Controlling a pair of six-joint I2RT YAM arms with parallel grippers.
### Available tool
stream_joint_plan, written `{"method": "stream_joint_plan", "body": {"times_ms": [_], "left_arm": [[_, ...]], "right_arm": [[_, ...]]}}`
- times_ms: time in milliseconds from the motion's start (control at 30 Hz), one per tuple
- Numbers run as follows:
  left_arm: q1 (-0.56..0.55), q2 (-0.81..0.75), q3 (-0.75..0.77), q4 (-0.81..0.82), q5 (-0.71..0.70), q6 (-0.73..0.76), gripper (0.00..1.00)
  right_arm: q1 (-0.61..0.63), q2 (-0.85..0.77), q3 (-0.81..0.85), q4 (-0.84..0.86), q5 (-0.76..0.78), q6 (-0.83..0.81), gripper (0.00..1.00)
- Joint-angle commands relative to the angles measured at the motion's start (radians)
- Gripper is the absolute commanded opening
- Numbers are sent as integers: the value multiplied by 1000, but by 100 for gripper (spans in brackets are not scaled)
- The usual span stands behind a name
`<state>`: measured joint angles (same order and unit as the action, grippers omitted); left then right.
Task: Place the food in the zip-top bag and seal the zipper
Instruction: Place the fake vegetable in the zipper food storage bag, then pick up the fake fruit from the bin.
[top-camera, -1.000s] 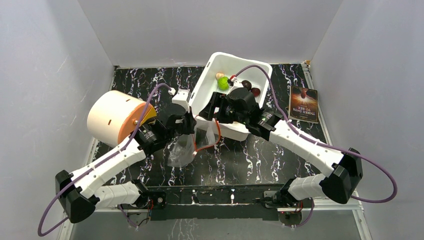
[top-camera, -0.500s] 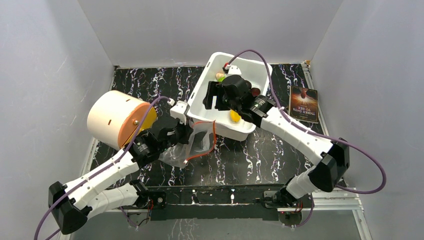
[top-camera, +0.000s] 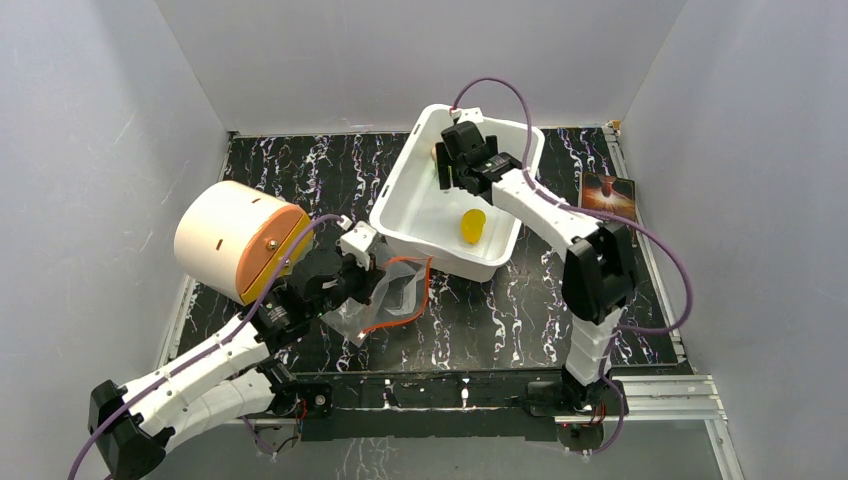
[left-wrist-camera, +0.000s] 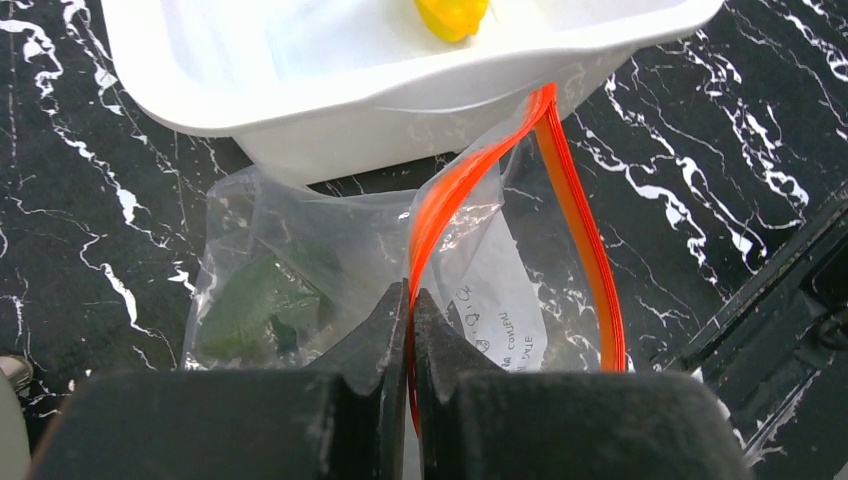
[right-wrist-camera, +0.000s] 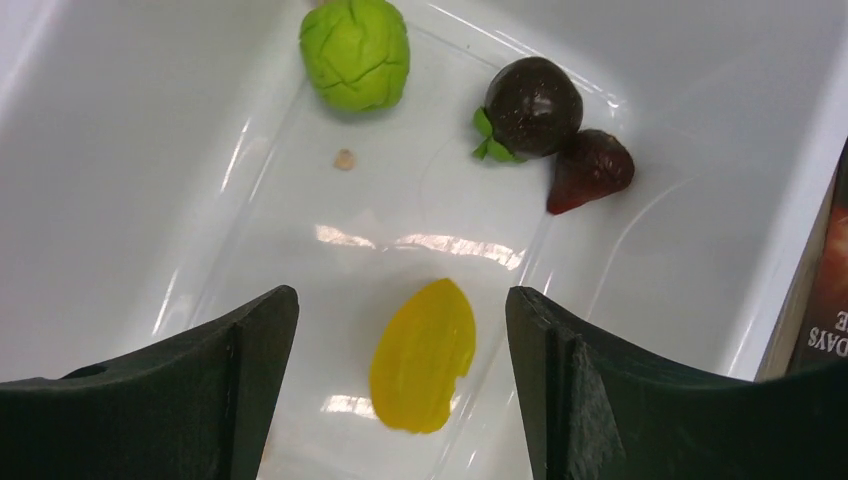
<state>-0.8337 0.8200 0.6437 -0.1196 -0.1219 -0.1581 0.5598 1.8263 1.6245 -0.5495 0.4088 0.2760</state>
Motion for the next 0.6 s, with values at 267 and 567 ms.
{"method": "stream_joint_plan", "body": {"times_ms": [267,567], "left_arm": [[-1,-20,-7,39,33,40,0],[-1,-8,-1,26,16,40,0]], "right_arm": [[-104,274,239,44,184,-234,82],[-145,392,326,55,165,-258,90]]}}
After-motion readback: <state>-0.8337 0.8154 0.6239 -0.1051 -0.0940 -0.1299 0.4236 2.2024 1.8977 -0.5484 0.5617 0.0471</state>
